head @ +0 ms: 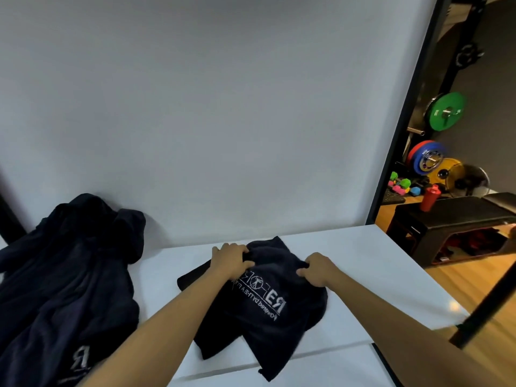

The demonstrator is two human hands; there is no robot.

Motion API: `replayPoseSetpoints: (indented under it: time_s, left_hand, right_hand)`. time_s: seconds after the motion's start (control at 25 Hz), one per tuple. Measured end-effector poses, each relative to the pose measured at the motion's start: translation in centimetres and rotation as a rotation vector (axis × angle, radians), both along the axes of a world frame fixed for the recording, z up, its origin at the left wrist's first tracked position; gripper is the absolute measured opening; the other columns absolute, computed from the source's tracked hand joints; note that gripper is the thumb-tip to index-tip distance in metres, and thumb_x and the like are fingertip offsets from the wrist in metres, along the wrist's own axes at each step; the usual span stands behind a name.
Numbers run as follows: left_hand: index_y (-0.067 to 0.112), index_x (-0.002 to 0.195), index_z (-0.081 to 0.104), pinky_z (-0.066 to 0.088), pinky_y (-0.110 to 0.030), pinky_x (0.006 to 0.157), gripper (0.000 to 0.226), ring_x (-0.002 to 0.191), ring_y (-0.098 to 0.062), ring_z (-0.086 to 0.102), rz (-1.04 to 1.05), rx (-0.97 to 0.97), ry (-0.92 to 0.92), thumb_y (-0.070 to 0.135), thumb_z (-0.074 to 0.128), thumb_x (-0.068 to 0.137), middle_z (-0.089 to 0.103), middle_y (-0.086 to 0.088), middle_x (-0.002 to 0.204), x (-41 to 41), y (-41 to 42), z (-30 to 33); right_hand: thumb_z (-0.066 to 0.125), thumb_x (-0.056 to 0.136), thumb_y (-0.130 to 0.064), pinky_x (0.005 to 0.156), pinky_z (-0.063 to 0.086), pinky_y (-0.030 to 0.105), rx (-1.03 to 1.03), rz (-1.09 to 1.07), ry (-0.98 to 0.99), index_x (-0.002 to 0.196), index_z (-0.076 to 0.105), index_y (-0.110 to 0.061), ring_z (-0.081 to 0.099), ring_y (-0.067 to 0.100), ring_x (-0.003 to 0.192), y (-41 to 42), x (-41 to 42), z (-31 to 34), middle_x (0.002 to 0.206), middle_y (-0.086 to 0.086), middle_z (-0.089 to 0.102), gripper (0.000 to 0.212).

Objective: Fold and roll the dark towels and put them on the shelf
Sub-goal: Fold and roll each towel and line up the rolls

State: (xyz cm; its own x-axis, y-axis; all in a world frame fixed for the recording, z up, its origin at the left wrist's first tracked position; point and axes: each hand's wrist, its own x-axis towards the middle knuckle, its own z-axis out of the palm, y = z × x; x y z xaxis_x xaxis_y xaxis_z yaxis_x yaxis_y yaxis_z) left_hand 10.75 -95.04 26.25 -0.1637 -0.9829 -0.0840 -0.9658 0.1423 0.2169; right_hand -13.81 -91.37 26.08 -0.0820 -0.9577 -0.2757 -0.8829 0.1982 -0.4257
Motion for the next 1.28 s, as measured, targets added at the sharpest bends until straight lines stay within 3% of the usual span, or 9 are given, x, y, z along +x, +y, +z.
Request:
replayPoseSetpoints:
  time_s: [0.2, 0.36, 0.44, 0.52, 0.68, 0.84, 0.96, 1.08, 1.28]
  left_hand:
    - [0.025, 0.105, 0.059, 0.039, -0.039, 0.091, 0.021, 0.1, -0.022, 0.061, 0.138, -0.3, 0.226, 0.041, 0.059, 0.091, 0.064, 0.003, 0.101, 0.6, 0.3, 2.7]
    - [0.02, 0.095, 0.06, 0.042, -0.036, 0.09, 0.014, 0.098, -0.017, 0.053, 0.206, -0.75, 0.593, 0.029, 0.067, 0.088, 0.052, 0.003, 0.102, 1.3, 1.7, 10.3]
    - [0.019, 0.086, 0.056, 0.039, -0.028, 0.087, 0.013, 0.097, -0.012, 0.05, 0.158, -0.824, 0.65, 0.02, 0.069, 0.081, 0.054, 0.005, 0.104, 1.3, 4.2, 12.7]
    - [0.018, 0.076, 0.05, 0.041, -0.022, 0.076, 0.018, 0.087, -0.011, 0.053, 0.101, -0.648, 0.604, 0.015, 0.068, 0.074, 0.056, 0.008, 0.1, 1.2, 7.8, 12.2]
    - [0.016, 0.067, 0.044, 0.043, -0.029, 0.064, 0.033, 0.069, -0.016, 0.051, 0.06, 0.028, 0.358, 0.03, 0.073, 0.074, 0.054, 0.003, 0.081, 1.2, 14.9, 3.8]
    - [0.018, 0.07, 0.049, 0.048, -0.031, 0.067, 0.047, 0.066, -0.013, 0.055, 0.27, -0.113, 0.292, 0.06, 0.05, 0.092, 0.058, 0.006, 0.071, 0.2, 16.0, 0.5]
    - [0.018, 0.099, 0.052, 0.051, -0.033, 0.07, 0.036, 0.083, -0.019, 0.062, 0.419, -0.11, 0.152, 0.053, 0.05, 0.093, 0.063, 0.003, 0.095, 0.0, 13.6, 1.2]
    - [0.008, 0.119, 0.047, 0.048, -0.032, 0.07, 0.058, 0.095, -0.023, 0.063, 0.502, 0.065, 0.091, 0.056, 0.057, 0.088, 0.062, -0.004, 0.11, 0.0, 12.4, 0.5]
    - [0.016, 0.102, 0.048, 0.047, -0.031, 0.072, 0.028, 0.087, -0.021, 0.058, 0.412, 0.04, 0.29, 0.039, 0.059, 0.091, 0.06, 0.001, 0.096, 0.9, 12.8, -0.6]
  right_hand:
    - [0.056, 0.097, -0.028, 0.075, 0.043, 0.03, -0.376, 0.005, -0.275, 0.101, 0.06, -0.017, 0.061, 0.027, 0.098, -1.4, -0.7, 4.5, 0.099, 0.003, 0.065, 0.013]
    - [0.051, 0.098, -0.025, 0.079, 0.047, 0.03, -0.806, 0.088, -0.424, 0.102, 0.061, -0.019, 0.059, 0.018, 0.091, -2.2, -0.1, 12.5, 0.097, -0.002, 0.066, 0.013]
    - [0.049, 0.099, -0.026, 0.077, 0.046, 0.025, -0.93, 0.203, -0.446, 0.104, 0.061, -0.019, 0.057, 0.012, 0.088, -1.2, -0.1, 14.5, 0.096, -0.006, 0.065, 0.015]
    - [0.05, 0.099, -0.026, 0.071, 0.046, 0.021, -0.847, 0.337, -0.466, 0.101, 0.06, -0.021, 0.059, 0.01, 0.081, 0.5, -0.9, 13.3, 0.09, -0.008, 0.065, 0.011]
    - [0.065, 0.088, -0.037, 0.064, 0.044, 0.021, -0.226, 0.586, -0.303, 0.081, 0.061, -0.03, 0.058, 0.017, 0.068, 4.2, -3.8, 3.3, 0.075, -0.007, 0.063, 0.011]
    - [0.055, 0.09, -0.058, 0.066, 0.047, 0.024, -0.037, 0.392, -0.439, 0.08, 0.066, -0.016, 0.06, 0.011, 0.069, 5.8, -4.1, -0.1, 0.075, -0.005, 0.066, 0.044]
    - [0.055, 0.094, -0.049, 0.07, 0.049, 0.027, -0.211, 0.22, -0.313, 0.091, 0.058, -0.018, 0.062, 0.016, 0.079, 4.7, -2.5, 0.1, 0.083, -0.001, 0.066, 0.031]
    - [0.063, 0.089, -0.046, 0.073, 0.046, 0.03, -0.203, 0.205, -0.156, 0.102, 0.055, -0.015, 0.059, 0.018, 0.084, 3.9, -0.5, -0.5, 0.091, -0.002, 0.062, 0.034]
    - [0.055, 0.091, -0.027, 0.064, 0.044, 0.033, -0.084, 0.16, 0.024, 0.072, 0.042, -0.015, 0.051, 0.021, 0.072, 3.2, 1.6, -0.6, 0.073, 0.001, 0.051, 0.026]
